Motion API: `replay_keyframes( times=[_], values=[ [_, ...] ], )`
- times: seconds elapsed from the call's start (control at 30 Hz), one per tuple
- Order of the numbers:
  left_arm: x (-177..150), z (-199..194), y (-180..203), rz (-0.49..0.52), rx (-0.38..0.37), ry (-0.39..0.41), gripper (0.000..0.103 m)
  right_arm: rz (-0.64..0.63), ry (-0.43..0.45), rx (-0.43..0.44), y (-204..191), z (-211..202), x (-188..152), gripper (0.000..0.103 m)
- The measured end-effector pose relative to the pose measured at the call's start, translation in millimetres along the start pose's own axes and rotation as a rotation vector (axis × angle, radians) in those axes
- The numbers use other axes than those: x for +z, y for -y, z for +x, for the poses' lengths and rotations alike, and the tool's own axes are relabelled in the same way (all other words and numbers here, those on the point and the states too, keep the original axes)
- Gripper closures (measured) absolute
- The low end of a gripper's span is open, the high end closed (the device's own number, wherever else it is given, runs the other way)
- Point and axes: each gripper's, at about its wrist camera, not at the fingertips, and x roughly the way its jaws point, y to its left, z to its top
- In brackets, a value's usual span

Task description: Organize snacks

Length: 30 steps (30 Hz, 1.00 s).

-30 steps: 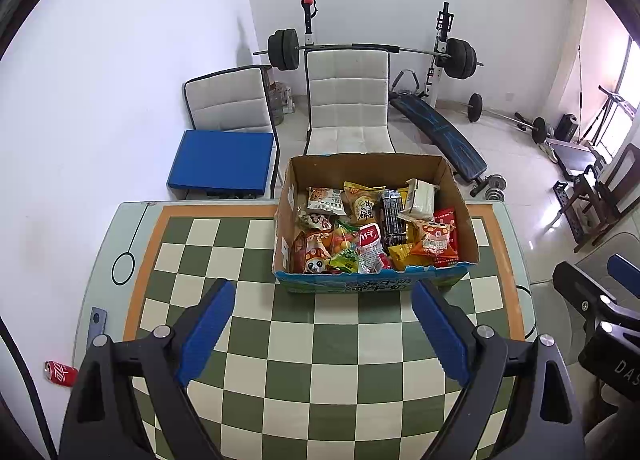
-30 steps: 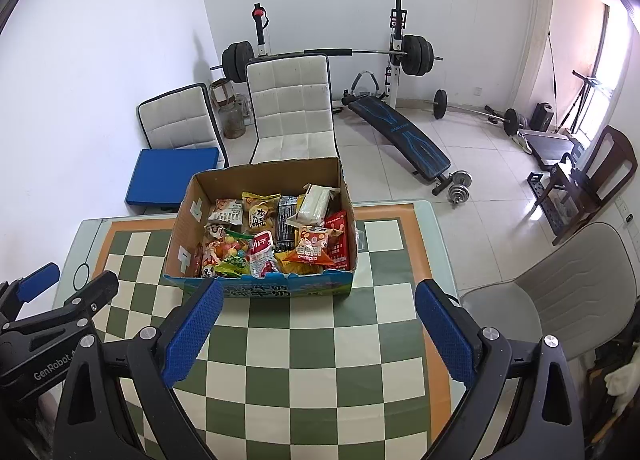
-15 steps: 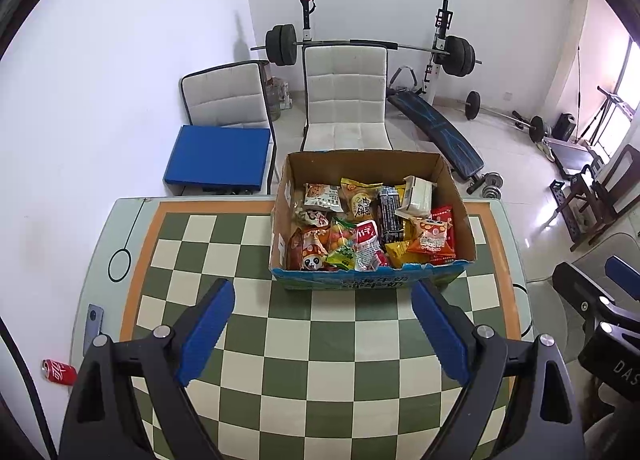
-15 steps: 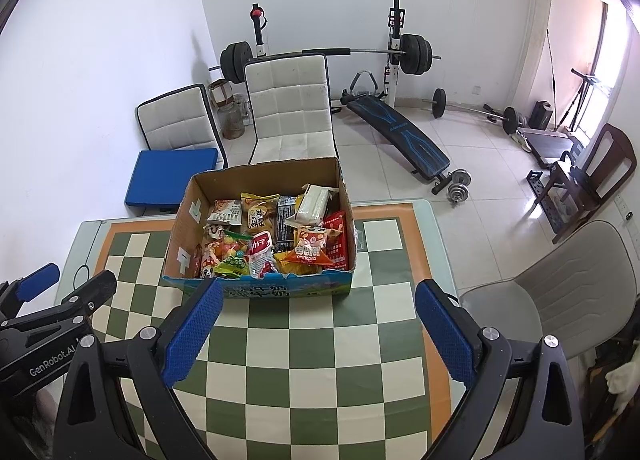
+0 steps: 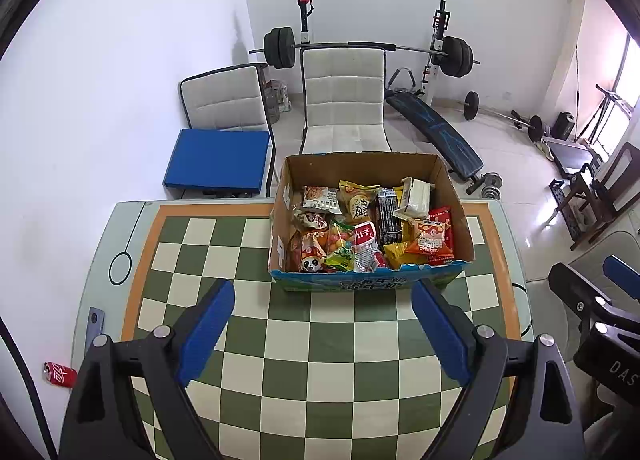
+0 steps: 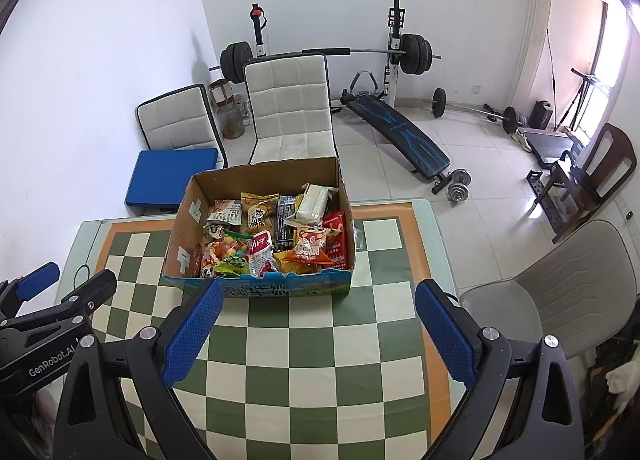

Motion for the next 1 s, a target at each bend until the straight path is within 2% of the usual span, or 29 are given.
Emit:
replay_keyframes(
  times=[1.0],
  values=[
    [-1.2, -3.2, -1.9, 0.016, 0.003, -0.007, 0.012, 0.001, -0.002, -0.003, 1.0, -6.7, -8.3, 0.004]
  ],
)
